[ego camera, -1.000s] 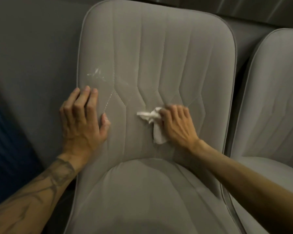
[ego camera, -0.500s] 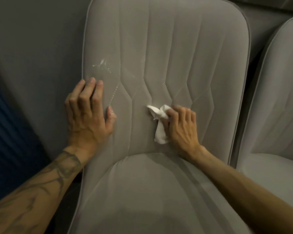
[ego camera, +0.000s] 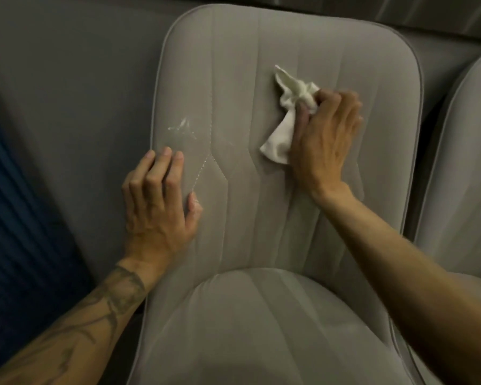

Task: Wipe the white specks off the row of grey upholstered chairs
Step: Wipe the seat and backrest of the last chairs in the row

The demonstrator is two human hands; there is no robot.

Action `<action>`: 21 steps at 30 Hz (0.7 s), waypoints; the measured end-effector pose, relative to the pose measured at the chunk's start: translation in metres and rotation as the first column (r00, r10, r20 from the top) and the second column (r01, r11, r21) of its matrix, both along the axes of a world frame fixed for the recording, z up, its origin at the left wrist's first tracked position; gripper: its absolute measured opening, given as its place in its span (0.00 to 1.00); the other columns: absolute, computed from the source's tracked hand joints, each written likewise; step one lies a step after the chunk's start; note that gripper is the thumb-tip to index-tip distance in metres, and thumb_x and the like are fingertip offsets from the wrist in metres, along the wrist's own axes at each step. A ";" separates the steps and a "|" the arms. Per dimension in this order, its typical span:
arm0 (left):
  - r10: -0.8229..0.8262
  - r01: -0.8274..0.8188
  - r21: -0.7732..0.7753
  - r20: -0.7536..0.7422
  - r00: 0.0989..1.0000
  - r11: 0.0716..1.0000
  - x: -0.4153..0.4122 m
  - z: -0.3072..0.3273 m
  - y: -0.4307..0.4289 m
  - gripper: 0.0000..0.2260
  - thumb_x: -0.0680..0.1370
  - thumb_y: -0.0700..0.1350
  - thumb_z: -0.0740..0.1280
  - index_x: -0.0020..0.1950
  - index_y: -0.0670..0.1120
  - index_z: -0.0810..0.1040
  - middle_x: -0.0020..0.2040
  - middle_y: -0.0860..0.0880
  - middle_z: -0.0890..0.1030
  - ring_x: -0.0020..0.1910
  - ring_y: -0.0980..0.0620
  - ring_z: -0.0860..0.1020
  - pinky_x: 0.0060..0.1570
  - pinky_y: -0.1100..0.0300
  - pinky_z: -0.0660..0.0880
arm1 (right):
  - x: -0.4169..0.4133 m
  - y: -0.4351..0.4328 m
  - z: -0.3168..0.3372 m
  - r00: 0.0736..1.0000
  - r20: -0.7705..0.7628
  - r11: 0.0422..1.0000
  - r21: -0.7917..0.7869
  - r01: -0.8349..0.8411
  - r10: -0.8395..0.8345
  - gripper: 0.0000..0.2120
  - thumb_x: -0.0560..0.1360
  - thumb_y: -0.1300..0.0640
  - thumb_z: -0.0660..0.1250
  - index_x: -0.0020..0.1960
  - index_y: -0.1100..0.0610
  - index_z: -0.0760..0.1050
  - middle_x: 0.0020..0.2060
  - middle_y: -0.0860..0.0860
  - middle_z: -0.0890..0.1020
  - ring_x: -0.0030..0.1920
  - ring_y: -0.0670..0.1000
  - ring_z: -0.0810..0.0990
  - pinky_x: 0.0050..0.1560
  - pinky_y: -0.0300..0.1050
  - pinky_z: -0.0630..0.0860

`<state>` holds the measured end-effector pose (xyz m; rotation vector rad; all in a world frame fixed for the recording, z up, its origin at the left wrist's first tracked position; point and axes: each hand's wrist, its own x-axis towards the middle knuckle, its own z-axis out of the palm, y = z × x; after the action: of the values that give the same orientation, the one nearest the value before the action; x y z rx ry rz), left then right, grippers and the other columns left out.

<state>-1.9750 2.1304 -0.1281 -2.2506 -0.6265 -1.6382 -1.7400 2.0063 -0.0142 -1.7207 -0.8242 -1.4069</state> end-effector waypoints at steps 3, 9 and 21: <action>0.003 -0.003 0.001 -0.006 1.000 1.000 -0.001 0.002 -0.001 0.27 0.82 0.48 0.62 0.79 0.38 0.66 0.75 0.40 0.65 0.74 0.36 0.66 0.70 0.36 0.69 | -0.036 0.002 -0.052 0.992 0.033 0.975 -0.193 -0.114 0.122 0.11 0.81 0.53 0.65 0.57 0.60 0.70 0.52 0.63 0.78 0.49 0.62 0.75 0.52 0.55 0.67; 0.009 -0.009 -0.001 -0.007 1.000 1.000 -0.001 0.002 -0.003 0.27 0.81 0.47 0.64 0.79 0.37 0.67 0.75 0.38 0.68 0.74 0.35 0.68 0.70 0.36 0.69 | -0.018 0.011 0.007 0.973 0.154 0.959 -0.252 -0.128 0.170 0.14 0.83 0.48 0.61 0.57 0.59 0.73 0.51 0.62 0.78 0.50 0.60 0.74 0.53 0.53 0.66; -0.002 0.002 -0.009 -0.006 1.000 1.000 -0.004 0.003 -0.002 0.27 0.81 0.46 0.64 0.79 0.38 0.68 0.74 0.38 0.69 0.74 0.36 0.68 0.72 0.38 0.68 | -0.055 0.035 0.009 0.968 0.127 0.950 -0.254 -0.180 0.217 0.13 0.81 0.51 0.65 0.54 0.62 0.78 0.49 0.62 0.79 0.49 0.60 0.76 0.51 0.53 0.65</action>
<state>-1.9786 2.1283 -0.1248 -2.2624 -0.6313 -1.6328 -1.7954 2.0410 -0.0056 -1.6642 -1.2634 -1.3565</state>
